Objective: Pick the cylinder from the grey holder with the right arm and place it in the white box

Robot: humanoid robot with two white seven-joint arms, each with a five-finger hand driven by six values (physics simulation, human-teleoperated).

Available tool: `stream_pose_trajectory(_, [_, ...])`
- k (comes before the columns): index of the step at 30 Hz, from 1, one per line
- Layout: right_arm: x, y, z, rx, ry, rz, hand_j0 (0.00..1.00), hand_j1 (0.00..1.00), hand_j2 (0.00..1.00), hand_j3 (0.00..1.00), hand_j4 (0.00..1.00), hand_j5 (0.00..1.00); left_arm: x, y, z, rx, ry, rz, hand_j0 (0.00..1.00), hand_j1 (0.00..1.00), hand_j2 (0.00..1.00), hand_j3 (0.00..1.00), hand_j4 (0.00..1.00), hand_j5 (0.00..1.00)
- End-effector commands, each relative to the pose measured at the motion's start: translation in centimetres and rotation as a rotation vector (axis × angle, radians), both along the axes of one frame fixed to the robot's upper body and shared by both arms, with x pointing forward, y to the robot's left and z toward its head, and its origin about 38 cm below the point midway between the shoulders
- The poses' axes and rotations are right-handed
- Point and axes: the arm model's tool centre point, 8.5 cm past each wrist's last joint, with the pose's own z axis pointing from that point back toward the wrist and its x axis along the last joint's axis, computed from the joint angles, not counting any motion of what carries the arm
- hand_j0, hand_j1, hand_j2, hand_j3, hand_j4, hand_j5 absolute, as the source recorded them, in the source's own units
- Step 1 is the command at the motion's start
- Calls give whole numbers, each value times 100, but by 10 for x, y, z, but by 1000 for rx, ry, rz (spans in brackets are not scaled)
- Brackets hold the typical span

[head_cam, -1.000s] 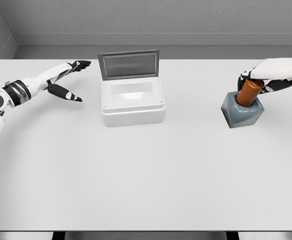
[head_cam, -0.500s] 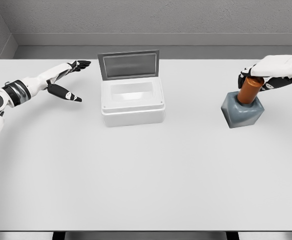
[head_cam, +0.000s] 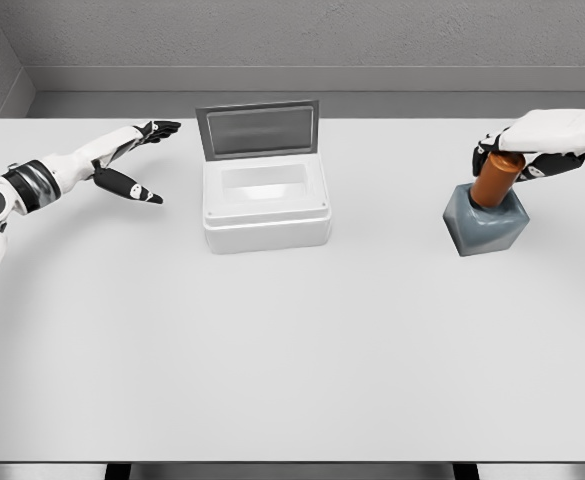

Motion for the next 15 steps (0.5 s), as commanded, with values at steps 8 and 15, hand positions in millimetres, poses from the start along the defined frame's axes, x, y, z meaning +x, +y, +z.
stream_pose_trajectory(8, [-3,6,11,35,-13,19,39,39,39,39,39,39,0,2,2,-9,-3,8,100,100,100,100,100,100])
stream_pose_trajectory(15, [-5,7,17,47,-20,24,39,39,39,39,39,39,0,3,2,-7,-3,7,100,100,100,100,100,100])
